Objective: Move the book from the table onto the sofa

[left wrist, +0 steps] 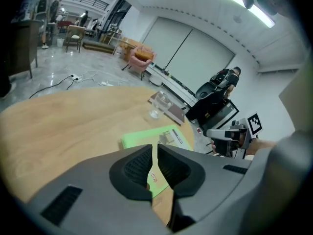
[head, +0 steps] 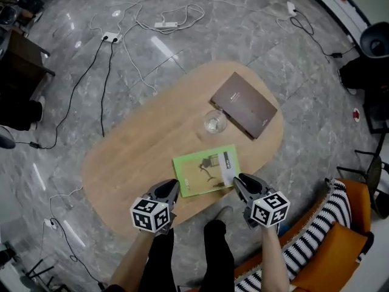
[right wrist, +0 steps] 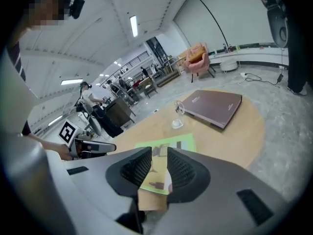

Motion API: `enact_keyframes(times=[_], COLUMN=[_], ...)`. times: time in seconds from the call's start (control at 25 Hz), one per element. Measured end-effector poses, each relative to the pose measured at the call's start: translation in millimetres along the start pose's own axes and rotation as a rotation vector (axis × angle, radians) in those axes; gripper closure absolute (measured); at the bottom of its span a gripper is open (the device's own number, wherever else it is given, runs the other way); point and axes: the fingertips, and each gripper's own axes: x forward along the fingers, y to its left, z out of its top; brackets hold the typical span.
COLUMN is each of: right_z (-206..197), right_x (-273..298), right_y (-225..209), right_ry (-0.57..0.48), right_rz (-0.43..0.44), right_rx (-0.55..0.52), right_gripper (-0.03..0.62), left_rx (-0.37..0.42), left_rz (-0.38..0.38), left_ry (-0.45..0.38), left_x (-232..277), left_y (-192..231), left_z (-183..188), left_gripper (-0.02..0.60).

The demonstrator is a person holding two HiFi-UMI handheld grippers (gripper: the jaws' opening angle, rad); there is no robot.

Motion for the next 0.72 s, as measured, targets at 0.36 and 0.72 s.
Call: enact_keyframes(times=[0.36,0.72], right_z=[-35,-47], right_x=[48,72], right_y=[-72,-83], right_ry=[0.139,0.193], right_rz=[-0.050,0.045], right_rx=[0.082,0.202], right_gripper=[0.450,0.461], left_rx=[-0.241,-0.339], left_rz=[0.058,-0.032], left_ry=[0.053,0.093], left_x=[54,72], left_y=[58,55], left_z=[-39,-48], left_gripper=[0.442,0.448])
